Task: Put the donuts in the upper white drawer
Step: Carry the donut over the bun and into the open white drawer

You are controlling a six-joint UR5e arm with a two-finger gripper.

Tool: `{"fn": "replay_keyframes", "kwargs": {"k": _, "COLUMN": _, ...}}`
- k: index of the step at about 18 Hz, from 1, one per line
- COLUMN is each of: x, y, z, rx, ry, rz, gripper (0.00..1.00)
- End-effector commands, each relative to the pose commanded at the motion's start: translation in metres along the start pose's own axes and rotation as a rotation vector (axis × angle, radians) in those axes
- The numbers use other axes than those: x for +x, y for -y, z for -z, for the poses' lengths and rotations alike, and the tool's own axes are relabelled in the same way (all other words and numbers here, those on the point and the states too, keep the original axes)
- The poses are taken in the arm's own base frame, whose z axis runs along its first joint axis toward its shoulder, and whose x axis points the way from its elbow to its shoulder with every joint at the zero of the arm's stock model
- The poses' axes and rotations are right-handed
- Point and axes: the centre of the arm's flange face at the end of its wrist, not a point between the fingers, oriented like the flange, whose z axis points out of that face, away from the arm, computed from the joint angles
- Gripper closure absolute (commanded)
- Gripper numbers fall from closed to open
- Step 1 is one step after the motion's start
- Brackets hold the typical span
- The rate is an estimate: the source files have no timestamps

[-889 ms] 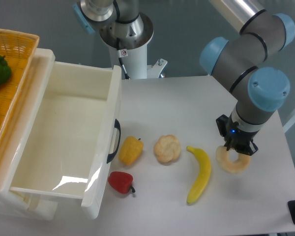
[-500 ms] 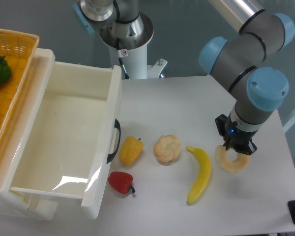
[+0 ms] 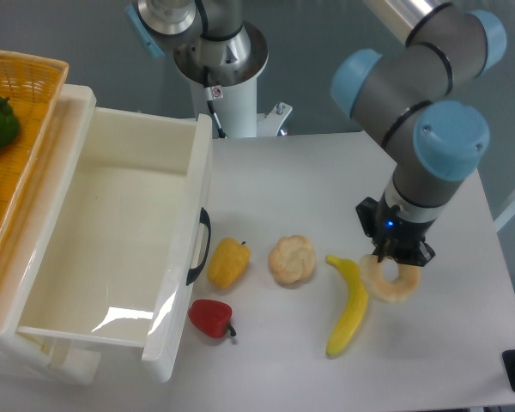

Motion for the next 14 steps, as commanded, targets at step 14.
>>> {"fn": "replay_keyframes", "kwargs": {"k": 14, "x": 0.135, "y": 0.1, "z": 0.099, "rx": 0.255, "ry": 0.005, "rz": 0.163, "gripper": 1.0}}
